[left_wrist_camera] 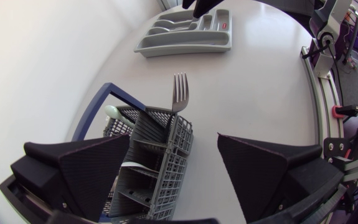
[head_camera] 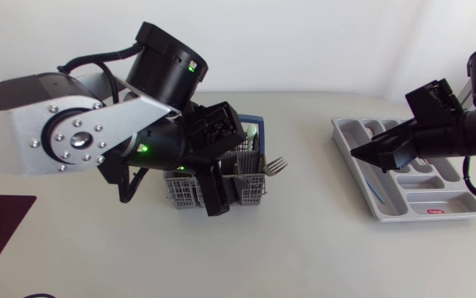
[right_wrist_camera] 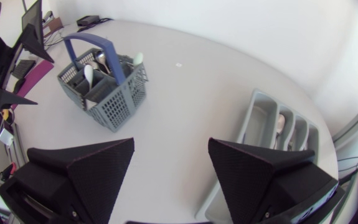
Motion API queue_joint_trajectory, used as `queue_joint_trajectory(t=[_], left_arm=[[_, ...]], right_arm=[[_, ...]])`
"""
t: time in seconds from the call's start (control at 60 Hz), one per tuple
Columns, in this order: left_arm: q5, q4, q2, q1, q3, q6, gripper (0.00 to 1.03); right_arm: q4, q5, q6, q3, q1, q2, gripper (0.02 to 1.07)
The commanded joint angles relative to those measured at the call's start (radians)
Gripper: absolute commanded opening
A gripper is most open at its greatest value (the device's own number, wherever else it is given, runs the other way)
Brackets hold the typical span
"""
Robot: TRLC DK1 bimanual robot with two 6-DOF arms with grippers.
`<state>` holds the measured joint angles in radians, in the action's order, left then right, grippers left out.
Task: Sort the cutlery from the basket into the organizer compartments.
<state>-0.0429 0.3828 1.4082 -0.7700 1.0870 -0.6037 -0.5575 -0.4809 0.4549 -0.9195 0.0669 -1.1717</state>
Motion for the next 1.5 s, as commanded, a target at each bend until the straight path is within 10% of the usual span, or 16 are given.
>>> queue_joint_trajectory(t=[0.0, 0.7, 1.483], left_arm=[[0.008, -0.021, -0.026, -0.011, -0.039, -0.019, 0.98], [0.005, -0.213, -0.006, -0.012, -0.144, -0.002, 0.98], [0.000, -0.232, -0.015, 0.003, -0.187, -0.013, 0.98]], right_arm=[[-0.024, -0.024, -0.039, 0.031, -0.047, 0.020, 0.88], [0.128, -0.068, -0.211, 0.045, -0.338, -0.077, 0.87], [0.242, -0.062, -0.229, -0.027, -0.424, -0.279, 0.15]])
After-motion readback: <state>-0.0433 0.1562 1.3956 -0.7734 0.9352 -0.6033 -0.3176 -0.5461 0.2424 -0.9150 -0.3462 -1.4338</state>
